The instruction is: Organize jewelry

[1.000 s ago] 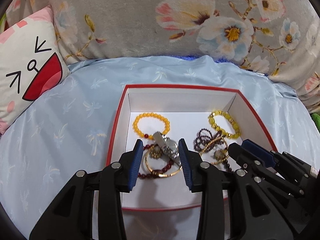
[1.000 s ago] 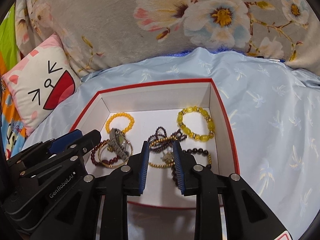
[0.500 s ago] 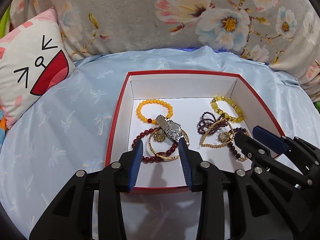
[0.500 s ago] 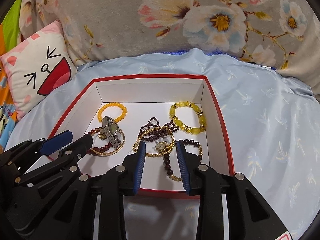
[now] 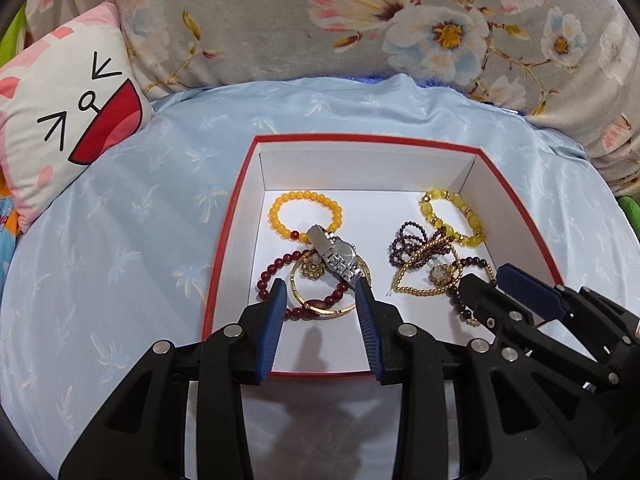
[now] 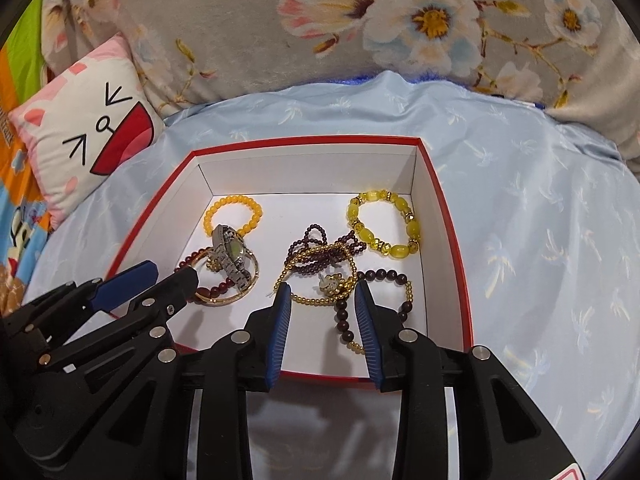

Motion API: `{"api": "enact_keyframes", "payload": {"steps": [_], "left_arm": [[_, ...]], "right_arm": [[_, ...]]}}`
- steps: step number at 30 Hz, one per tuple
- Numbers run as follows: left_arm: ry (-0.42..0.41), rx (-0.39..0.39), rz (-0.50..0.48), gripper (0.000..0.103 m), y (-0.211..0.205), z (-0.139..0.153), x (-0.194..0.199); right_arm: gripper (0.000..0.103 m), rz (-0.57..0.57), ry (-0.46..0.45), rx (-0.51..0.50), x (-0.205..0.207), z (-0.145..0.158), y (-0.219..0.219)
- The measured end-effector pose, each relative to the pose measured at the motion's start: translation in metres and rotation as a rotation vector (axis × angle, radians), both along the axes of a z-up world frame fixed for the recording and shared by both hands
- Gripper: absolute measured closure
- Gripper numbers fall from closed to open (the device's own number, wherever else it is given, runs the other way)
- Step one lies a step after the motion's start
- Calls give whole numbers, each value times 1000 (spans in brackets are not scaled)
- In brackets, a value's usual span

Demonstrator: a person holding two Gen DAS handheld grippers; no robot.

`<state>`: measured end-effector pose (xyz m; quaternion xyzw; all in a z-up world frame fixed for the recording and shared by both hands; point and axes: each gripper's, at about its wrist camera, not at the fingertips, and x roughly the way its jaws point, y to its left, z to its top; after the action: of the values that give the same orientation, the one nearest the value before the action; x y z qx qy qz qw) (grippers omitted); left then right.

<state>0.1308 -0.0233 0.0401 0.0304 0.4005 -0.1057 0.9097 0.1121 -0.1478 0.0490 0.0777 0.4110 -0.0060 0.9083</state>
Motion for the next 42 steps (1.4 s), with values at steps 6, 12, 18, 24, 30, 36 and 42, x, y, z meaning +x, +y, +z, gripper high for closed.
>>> {"api": "enact_keyframes", "payload": {"steps": [6, 12, 18, 24, 30, 36, 42], "left_arm": [[2, -13, 1, 69, 3, 23, -7], [28, -17, 4, 66, 3, 30, -17], [60, 9, 61, 37, 8, 22, -26], [49, -4, 90, 14, 18, 23, -34], [57, 26, 87, 14, 18, 25, -33], [70, 17, 97, 14, 22, 28, -32], [75, 10, 100, 14, 24, 30, -33]], "right_arm": [[69, -13, -22, 45, -13, 29, 0], [68, -30, -25, 21, -27, 42, 1], [42, -100, -13, -29, -44, 41, -8], [19, -155, -28, -47, -58, 45, -23], [19, -150, -18, -70, -55, 48, -19], [19, -150, -21, -60, -54, 51, -17], [19, -153, -21, -55, -54, 52, -17]]}}
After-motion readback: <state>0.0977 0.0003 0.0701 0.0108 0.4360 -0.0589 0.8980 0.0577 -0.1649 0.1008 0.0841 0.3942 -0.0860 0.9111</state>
